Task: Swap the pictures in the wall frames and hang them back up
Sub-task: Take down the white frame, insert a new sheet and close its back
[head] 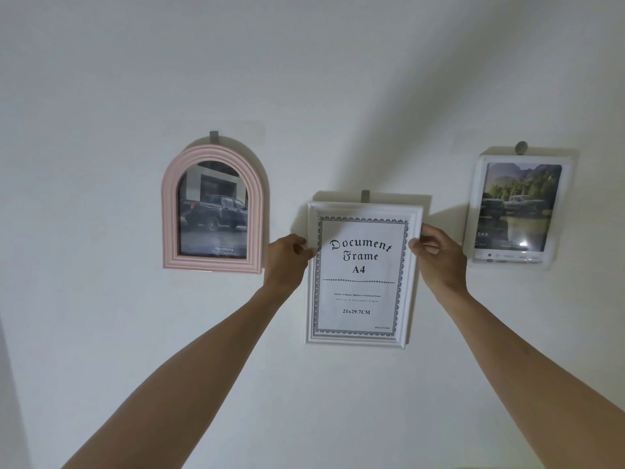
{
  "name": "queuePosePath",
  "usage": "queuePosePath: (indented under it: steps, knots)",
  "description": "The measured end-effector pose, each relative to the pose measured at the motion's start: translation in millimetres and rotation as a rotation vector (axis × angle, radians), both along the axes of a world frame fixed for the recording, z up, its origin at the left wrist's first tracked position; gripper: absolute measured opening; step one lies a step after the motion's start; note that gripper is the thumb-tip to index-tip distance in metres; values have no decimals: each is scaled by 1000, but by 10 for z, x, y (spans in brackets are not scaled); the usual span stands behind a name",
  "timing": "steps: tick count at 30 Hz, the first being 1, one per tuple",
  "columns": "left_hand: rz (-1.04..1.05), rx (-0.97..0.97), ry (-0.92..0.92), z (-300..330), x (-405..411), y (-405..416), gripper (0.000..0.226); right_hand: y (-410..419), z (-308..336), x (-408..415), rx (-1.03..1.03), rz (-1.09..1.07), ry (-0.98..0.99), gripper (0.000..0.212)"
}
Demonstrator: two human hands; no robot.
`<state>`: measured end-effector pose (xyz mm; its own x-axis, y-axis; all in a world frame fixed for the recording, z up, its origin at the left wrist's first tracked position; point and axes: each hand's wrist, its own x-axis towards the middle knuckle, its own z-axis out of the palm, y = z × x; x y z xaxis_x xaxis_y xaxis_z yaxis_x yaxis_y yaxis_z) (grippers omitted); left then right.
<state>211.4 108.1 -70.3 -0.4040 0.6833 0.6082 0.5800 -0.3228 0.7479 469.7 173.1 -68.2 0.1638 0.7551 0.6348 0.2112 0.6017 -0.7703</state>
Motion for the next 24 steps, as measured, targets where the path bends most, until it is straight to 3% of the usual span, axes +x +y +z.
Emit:
queuePosePath:
  steps: [7,24]
  knots:
    - [49,-17,52,-10,45,-3,19,8,-29,32,8,-7,-39,23]
    - [98,-62,52,-30,68,-39,34,-21,-137,118,-26,16,-152,29]
